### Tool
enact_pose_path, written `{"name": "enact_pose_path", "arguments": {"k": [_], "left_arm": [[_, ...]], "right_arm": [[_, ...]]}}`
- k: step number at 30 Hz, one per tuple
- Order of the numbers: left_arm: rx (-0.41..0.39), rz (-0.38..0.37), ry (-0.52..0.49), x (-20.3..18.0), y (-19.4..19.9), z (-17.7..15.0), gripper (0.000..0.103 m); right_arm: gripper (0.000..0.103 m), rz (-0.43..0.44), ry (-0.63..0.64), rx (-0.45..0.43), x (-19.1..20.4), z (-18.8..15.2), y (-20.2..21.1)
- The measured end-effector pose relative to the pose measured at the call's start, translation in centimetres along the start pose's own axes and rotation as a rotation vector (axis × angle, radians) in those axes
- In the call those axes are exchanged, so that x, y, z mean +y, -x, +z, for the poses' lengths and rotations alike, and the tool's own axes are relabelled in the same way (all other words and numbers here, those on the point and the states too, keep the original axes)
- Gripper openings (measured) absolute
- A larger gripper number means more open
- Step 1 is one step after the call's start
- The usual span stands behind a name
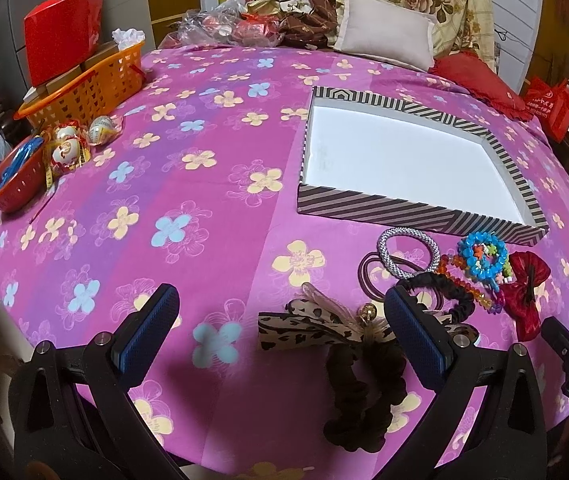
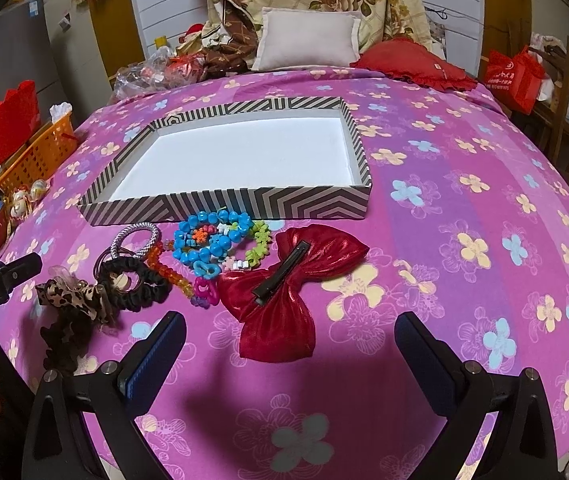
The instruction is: Organize jewelry
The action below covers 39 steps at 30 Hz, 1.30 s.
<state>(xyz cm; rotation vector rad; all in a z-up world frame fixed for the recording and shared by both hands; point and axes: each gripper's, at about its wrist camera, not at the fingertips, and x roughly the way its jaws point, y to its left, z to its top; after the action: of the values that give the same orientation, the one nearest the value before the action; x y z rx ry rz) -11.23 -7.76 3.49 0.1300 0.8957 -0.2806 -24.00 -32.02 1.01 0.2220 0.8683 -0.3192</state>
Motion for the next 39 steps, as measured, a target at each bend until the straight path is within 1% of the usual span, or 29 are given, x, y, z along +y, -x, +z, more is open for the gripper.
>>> {"name": "enact_pose_path", "arguments": {"k": [10,15,21,25,27,30,35,39], "left_arm": [[0.001,-0.002,-0.001,0.0,0.0,0.0,0.102],[0.024,-0.022,-0.015,0.0,0.0,-0.4,0.102],[0.084,-0.097,0.0,0.9,-0.2,-1.0,0.102],[0.1,-0.148,0.002,1.6,0.2,-1.1,0.102],[0.105,-0.165,-0.015,1.7,0.6,-1.1,0.102],[0.101,-0.185,-0.045,1.4,1.1,-1.2,0.102],[0.081,-0.231,-0.146,-0.6,1.9,-1.7,0.102],[0.091,-0.265,-0.192,-2.1,1.4,-1.7,0.102]], "right_arm": [[0.103,-0.002,0.0,0.004,0.0,0.0,0.0],[0.103,-0.002,0.0,0.004,-0.2,0.1,-0.1],[0.103,0.002,-0.003,0.004,-0.4,0.1,-0.1],[0.103,0.034,0.004,-0.004,-0.4,0.2,0.3],[0.103,0.047,0.017,-0.015,-0.2,0.3,0.5],[0.103,0.041,0.036,-0.014,0.0,0.3,0.5],[0.103,0.044,0.02,-0.003,-0.5,0.3,0.3],[0.103,0.042,0.014,-0.004,-1.1,0.3,0.4]]}}
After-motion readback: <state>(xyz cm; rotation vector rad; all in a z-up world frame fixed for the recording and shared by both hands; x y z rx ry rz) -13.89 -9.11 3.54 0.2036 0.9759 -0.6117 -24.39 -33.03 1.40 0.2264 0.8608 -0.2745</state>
